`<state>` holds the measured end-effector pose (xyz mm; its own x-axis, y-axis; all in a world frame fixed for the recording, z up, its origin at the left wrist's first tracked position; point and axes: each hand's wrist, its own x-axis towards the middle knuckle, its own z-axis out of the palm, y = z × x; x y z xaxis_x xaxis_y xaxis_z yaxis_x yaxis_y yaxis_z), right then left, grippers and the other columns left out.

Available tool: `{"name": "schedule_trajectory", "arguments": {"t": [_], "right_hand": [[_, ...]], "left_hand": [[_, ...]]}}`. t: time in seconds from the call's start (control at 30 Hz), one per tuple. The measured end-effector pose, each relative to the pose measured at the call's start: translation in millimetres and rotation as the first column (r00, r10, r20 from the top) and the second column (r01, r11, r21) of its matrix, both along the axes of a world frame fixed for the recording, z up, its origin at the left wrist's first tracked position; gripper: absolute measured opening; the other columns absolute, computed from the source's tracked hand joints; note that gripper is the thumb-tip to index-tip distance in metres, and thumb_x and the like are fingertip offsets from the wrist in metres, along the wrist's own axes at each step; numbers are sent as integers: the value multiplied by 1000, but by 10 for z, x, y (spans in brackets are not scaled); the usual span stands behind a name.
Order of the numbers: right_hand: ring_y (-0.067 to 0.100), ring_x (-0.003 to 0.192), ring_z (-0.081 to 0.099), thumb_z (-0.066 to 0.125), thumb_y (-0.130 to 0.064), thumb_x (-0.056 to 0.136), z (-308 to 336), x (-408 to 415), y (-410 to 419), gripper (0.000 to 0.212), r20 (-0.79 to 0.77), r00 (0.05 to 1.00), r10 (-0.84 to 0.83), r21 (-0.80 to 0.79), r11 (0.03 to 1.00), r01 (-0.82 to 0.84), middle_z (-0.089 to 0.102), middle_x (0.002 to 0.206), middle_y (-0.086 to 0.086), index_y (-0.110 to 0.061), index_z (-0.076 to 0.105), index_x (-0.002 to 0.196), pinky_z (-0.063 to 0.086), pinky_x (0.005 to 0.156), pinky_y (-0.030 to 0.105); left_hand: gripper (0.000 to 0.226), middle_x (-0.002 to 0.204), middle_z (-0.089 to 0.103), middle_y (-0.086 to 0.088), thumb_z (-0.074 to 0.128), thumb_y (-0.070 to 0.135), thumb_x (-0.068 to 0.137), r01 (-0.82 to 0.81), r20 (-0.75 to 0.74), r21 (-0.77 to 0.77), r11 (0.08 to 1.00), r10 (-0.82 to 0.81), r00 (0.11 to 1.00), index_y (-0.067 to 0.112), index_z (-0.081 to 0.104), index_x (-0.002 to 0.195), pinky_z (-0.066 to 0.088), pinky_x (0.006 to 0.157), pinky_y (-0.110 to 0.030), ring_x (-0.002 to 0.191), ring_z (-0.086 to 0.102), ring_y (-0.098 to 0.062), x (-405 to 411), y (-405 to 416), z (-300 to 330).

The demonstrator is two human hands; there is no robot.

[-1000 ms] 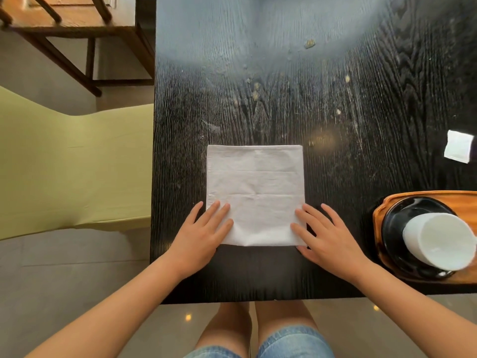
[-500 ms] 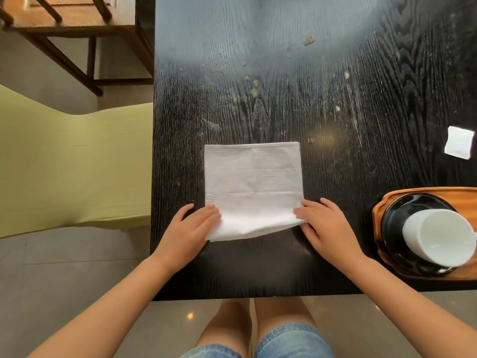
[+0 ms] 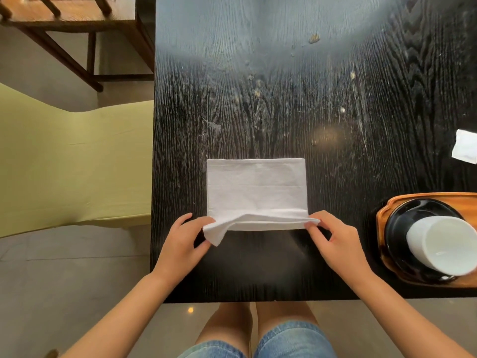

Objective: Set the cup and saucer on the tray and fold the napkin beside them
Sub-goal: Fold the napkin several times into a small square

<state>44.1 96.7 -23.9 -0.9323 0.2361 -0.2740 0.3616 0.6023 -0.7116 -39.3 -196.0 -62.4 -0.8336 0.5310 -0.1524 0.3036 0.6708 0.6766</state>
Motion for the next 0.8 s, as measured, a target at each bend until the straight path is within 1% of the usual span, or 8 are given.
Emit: {"name": "schedule_trajectory", "arguments": {"t": [0.07, 0.17, 0.27, 0.37, 0.53, 0.67, 0.73, 0.8], "right_hand": [[7, 82, 62, 60, -13, 87, 13, -67, 15, 6, -13, 999, -35, -7, 999, 35, 67, 81, -5, -12, 66, 87, 50, 67, 24], [-2, 85, 59, 61, -12, 87, 33, -198, 34, 4, -40, 995, -91, -30, 996, 90, 65, 78, -7, -14, 64, 86, 45, 67, 11], [-7, 79, 57, 60, -12, 87, 44, -374, 42, 10, -56, 984, -170, -60, 984, 167, 60, 76, -16, -21, 60, 82, 42, 65, 7], [-7, 73, 55, 61, -12, 86, 8, -580, 59, 11, -69, 963, -262, -46, 965, 259, 59, 72, -11, -18, 58, 78, 39, 63, 6], [14, 70, 57, 59, -20, 87, -129, -908, 65, 10, 5, 948, -319, 14, 948, 319, 60, 72, -4, -17, 59, 77, 46, 64, 26], [21, 70, 58, 57, -25, 87, -260, -992, 61, 16, 36, 943, -332, 87, 941, 328, 62, 71, 1, -16, 58, 74, 48, 82, 51], [20, 69, 58, 56, -26, 88, -286, -1000, 58, 17, 42, 941, -335, 95, 939, 330, 60, 71, -1, -17, 57, 73, 46, 85, 55], [20, 68, 57, 56, -26, 88, -288, -1003, 52, 18, 37, 939, -342, 107, 936, 336, 60, 71, -1, -16, 57, 73, 45, 87, 55]], "left_hand": [[25, 94, 63, 25, 69, 12, 79, -182, 83, 93, 979, 174, 981, 23, 64, 100, 40, 90, -14, 93, 57, -2, -47, 105, 103], [18, 83, 65, 30, 64, 16, 85, -393, 253, 138, 909, 351, 901, 35, 63, 85, 42, 71, -5, 81, 60, 6, -159, 257, 212], [25, 75, 67, 25, 60, 14, 88, -512, 363, 178, 840, 428, 828, 37, 65, 79, 43, 65, -7, 71, 59, 6, -305, 377, 237], [30, 73, 67, 14, 55, 10, 90, -615, 430, 187, 766, 499, 753, 34, 65, 76, 45, 63, -9, 69, 58, 7, -461, 477, 230], [23, 76, 64, 10, 53, 17, 92, -690, 452, 136, 711, 575, 682, 26, 66, 75, 43, 57, -9, 64, 56, 9, -651, 644, 168], [36, 63, 45, -8, 48, 21, 92, -741, 500, 104, 663, 609, 615, 1, 51, 62, 28, 52, -27, 57, 38, -14, -693, 680, 83], [30, 65, 52, -1, 51, 23, 91, -742, 487, 109, 662, 615, 620, 6, 58, 67, 33, 53, -21, 58, 45, -10, -702, 669, 84], [13, 76, 64, 10, 57, 23, 89, -688, 410, 73, 722, 607, 681, 19, 67, 83, 43, 62, -16, 70, 58, -2, -700, 659, 85]]}}
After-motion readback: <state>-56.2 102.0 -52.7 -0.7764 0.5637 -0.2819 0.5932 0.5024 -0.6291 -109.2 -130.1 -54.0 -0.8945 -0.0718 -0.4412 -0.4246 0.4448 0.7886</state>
